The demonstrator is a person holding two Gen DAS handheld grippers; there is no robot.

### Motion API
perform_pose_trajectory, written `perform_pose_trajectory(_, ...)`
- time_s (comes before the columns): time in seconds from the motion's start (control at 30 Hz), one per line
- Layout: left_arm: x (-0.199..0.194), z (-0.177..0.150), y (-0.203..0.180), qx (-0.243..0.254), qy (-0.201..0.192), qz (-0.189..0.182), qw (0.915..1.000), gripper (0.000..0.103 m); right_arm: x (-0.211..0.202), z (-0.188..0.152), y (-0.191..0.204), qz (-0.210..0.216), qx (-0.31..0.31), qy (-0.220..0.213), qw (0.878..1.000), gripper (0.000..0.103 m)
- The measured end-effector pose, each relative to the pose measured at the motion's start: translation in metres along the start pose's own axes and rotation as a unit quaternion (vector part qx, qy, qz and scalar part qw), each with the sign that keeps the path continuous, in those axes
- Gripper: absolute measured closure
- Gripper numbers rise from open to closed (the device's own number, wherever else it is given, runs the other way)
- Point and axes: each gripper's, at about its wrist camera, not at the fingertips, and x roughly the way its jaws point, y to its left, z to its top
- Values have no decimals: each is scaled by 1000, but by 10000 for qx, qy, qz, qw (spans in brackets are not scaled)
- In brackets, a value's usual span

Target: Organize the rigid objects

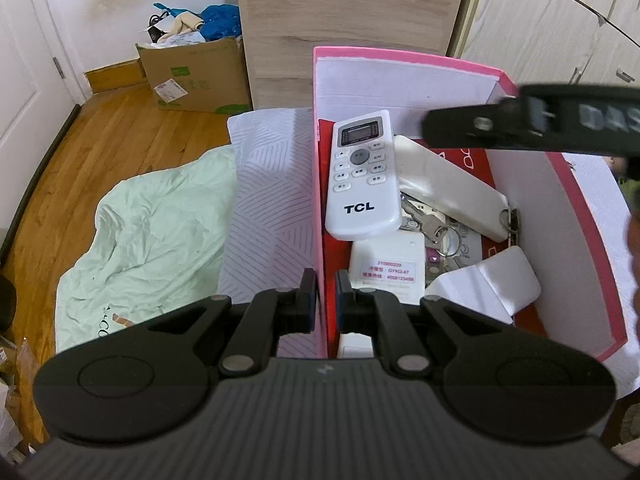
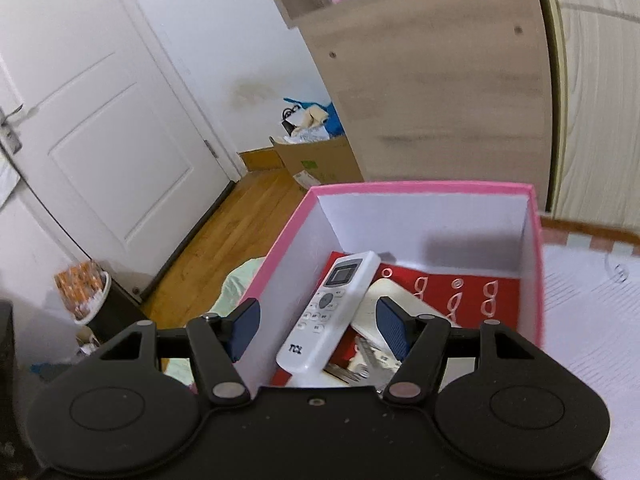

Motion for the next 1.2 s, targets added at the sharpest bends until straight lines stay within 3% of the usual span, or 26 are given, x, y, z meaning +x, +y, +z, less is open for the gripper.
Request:
perform_pose_trajectory(0.27, -2, 0, -4, -29, 18, 104, 9999, 95, -41, -8, 2, -468, -563, -248, 9970, 33)
perform_pose_trajectory(0.73, -22, -8, -4, -162, -74, 84, 9998, 94, -136, -36, -5, -743, -679, -976, 9901, 33)
perform_pose_trajectory(0.93, -61, -23, -5, -357, -478, 90, 9982, 94, -173, -55, 1, -895, -723, -1421, 9831, 33)
perform_pose_trajectory(1.07, -96, -41, -10, -489, -851, -341, 9946, 94, -193, -73, 14, -1049, -898, -1744, 9750, 33)
perform_pose_trajectory(1.2, -119, -66, -28, -353, -1170, -225, 9923, 94, -209, -91, 21, -1083, -981, -1848, 9719, 33)
